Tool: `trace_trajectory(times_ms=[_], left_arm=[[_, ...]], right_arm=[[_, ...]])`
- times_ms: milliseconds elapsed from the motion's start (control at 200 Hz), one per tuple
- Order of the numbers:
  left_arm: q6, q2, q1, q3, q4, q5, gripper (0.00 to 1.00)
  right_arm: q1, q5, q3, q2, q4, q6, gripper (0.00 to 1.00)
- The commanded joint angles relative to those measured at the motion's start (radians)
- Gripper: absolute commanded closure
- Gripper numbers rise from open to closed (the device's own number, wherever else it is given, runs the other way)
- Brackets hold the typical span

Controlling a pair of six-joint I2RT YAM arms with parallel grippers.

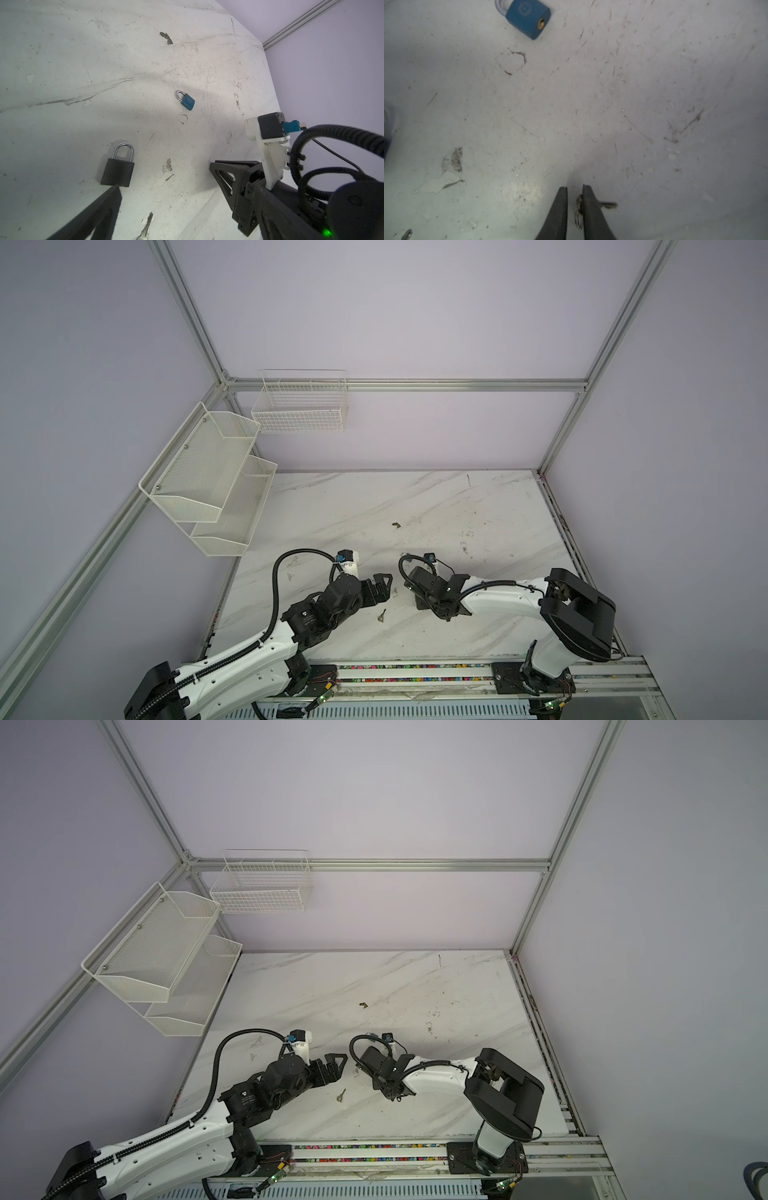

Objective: Unlock with the key
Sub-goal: 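Lower the right gripper onto the silver key ring and close it, then lift the key with the right gripper toward the open left gripper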

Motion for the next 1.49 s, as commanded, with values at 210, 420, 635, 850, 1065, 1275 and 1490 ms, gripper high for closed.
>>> trace_trajectory(times_ms=[210,420,635,850,1065,1275,1490], left_arm=[[-0.010,-0.012,-0.004,0.055,0.039,-0.016,0.00],[-0.011,-0.013,-0.004,0.060,0.039,-0.013,0.00],[-0.012,-0.023,-0.003,0.074,0.040,-0.017,0.00],[-0.014,-0.043,-0.003,0.090,0.074,0.000,0.00],[-0.021,-0.050,-0.004,0.103,0.142,0.026,0.00],[-0.040,-0.046,-0.004,0.134,0.168,0.065,0.00],[-0.156,-0.043,-0.003,0.156,0.216,0.097,0.02]], right_arm=[[0.007,0.020,-0.008,-0.020,-0.046,0.001,0.85],[0.007,0.020,0.006,-0.027,-0.048,-0.007,0.92],[0.007,-0.010,0.023,-0.107,-0.032,-0.055,0.96],[0.000,-0.082,0.046,-0.250,0.006,-0.123,0.96],[-0.036,-0.175,0.077,-0.363,0.027,-0.122,0.96],[-0.048,-0.192,0.098,-0.398,0.036,-0.125,0.96],[-0.051,-0.192,0.097,-0.423,0.073,-0.133,0.96]])
